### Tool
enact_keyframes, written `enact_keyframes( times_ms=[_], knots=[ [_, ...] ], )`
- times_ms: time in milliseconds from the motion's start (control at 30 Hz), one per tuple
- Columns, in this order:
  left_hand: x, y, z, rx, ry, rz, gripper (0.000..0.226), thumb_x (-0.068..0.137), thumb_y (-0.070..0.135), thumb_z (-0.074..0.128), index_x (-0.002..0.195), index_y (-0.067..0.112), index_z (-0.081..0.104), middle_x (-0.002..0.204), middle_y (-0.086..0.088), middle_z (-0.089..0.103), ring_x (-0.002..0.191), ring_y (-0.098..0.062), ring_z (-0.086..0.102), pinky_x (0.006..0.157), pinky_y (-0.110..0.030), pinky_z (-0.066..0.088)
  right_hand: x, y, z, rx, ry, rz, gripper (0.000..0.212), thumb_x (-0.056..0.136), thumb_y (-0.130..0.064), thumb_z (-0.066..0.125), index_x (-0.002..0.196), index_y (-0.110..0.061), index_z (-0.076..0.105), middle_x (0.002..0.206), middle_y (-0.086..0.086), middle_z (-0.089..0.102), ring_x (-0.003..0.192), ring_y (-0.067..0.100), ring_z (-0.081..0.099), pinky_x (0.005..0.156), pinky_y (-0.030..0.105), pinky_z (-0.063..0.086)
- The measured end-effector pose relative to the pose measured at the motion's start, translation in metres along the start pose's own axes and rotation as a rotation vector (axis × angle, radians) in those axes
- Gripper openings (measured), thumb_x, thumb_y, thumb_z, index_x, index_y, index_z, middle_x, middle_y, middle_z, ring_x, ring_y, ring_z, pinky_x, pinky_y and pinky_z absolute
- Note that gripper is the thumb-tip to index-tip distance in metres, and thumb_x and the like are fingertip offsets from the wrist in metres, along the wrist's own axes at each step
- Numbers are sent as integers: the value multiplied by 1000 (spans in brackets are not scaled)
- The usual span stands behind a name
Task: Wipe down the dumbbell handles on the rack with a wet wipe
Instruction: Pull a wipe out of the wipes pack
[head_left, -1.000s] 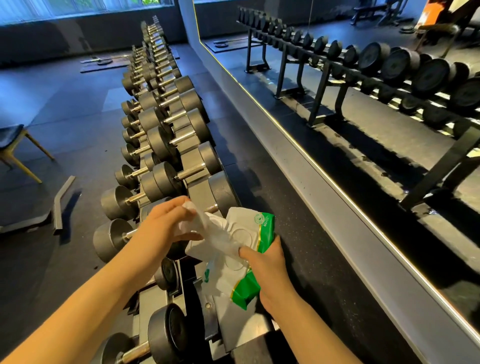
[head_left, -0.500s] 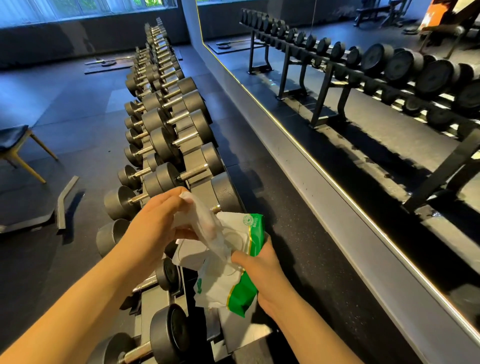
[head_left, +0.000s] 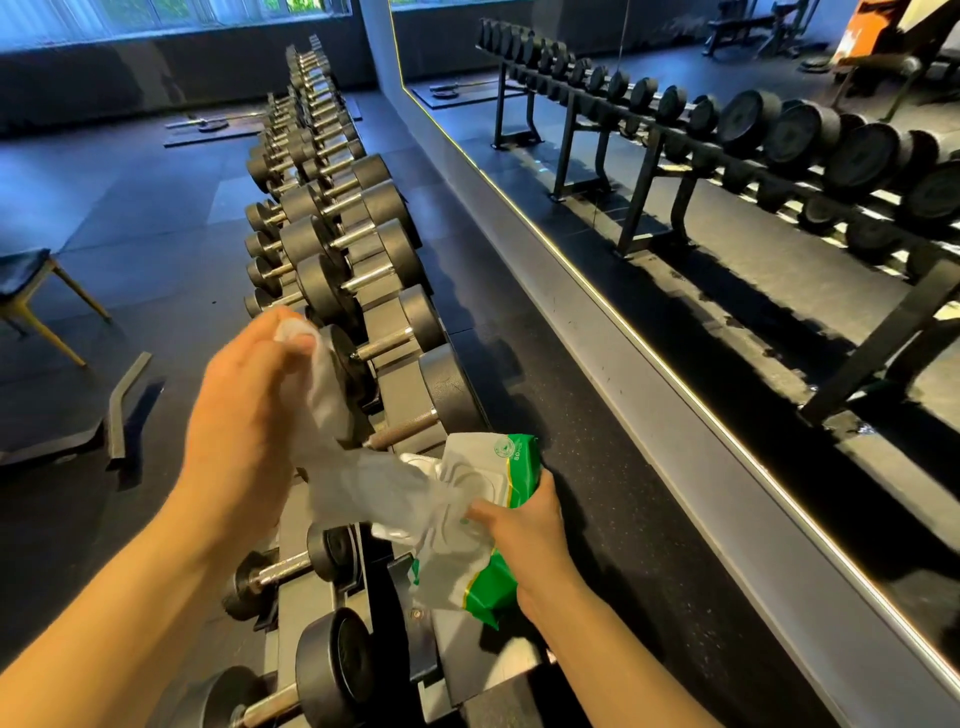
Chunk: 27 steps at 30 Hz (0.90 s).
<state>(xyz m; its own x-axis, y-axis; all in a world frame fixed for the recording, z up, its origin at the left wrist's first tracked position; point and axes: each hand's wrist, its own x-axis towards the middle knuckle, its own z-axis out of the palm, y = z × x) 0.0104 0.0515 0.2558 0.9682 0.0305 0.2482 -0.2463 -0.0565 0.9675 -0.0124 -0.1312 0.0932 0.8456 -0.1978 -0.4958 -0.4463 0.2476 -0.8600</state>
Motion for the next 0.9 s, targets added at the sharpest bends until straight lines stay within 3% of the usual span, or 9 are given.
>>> enact_keyframes(
  times_ms=[100, 233, 300, 400, 467, 600, 667, 800, 900],
  knots=[
    [8, 10, -12, 65, 18, 9, 13, 83, 35, 53, 76, 25, 56, 82, -2, 53, 78, -22, 52, 58, -28, 46, 2, 5, -10, 69, -6, 22, 67, 75, -1, 82, 129, -29, 52, 115, 1, 68, 103, 22, 68, 89, 46, 60],
    [9, -10, -19, 541, -153, -141, 21, 95, 46, 66, 94, 26, 62, 92, 4, 62, 83, -15, 62, 68, -26, 48, 4, 7, -13, 151, -86, 37, 67, 75, 3, 82, 130, -26, 57, 112, 4, 75, 100, 23, 74, 84, 45, 62],
    [-1, -29, -20, 711, -213, -327, 52, 75, 67, 69, 109, 28, 57, 102, 5, 62, 89, -17, 64, 71, -29, 51, 6, 3, -12, 181, -119, 36, 67, 76, 4, 81, 133, -22, 57, 112, 5, 76, 100, 23, 74, 78, 40, 62],
    [-19, -53, -14, 771, -340, -559, 89, 56, 87, 71, 119, 27, 55, 115, 11, 61, 100, -14, 63, 92, -36, 52, 2, -7, -14, 211, -160, 37, 58, 78, 6, 79, 126, -18, 57, 106, 7, 76, 95, 24, 75, 71, 35, 60],
    [-26, -61, -11, 661, -359, -638, 85, 52, 86, 76, 106, 20, 68, 106, 8, 72, 99, -18, 66, 101, -44, 51, -1, -10, -15, 237, -204, 45, 53, 78, 7, 77, 122, -16, 58, 101, 8, 77, 92, 24, 75, 70, 35, 59],
    [-31, -63, -11, 435, -325, -673, 31, 73, 46, 82, 87, 18, 80, 93, 0, 78, 103, -30, 68, 101, -49, 48, -2, -10, -13, 280, -284, 87, 68, 66, -3, 84, 129, -13, 61, 111, 14, 75, 102, 31, 73, 83, 41, 59],
    [-32, -58, -14, 364, -342, -654, 27, 70, 44, 80, 85, 22, 82, 97, 1, 79, 104, -27, 69, 104, -49, 48, -1, -8, -11, 244, -291, 69, 66, 69, -5, 85, 130, -15, 61, 113, 12, 75, 104, 30, 73, 89, 43, 59],
    [-36, -55, -20, 269, -411, -615, 24, 75, 36, 80, 94, 22, 81, 108, 1, 78, 107, -18, 71, 112, -51, 42, -3, -9, 0, 115, -249, 28, 83, 54, -16, 91, 130, -21, 60, 113, 5, 76, 104, 25, 73, 96, 50, 57],
    [-39, -56, -24, 242, -445, -590, 37, 72, 47, 88, 99, 22, 81, 111, 1, 77, 108, -16, 71, 111, -49, 43, -6, -14, 3, 4, -179, -8, 70, 66, -9, 90, 126, -25, 57, 113, 2, 75, 103, 22, 72, 95, 49, 58]
  ],
)
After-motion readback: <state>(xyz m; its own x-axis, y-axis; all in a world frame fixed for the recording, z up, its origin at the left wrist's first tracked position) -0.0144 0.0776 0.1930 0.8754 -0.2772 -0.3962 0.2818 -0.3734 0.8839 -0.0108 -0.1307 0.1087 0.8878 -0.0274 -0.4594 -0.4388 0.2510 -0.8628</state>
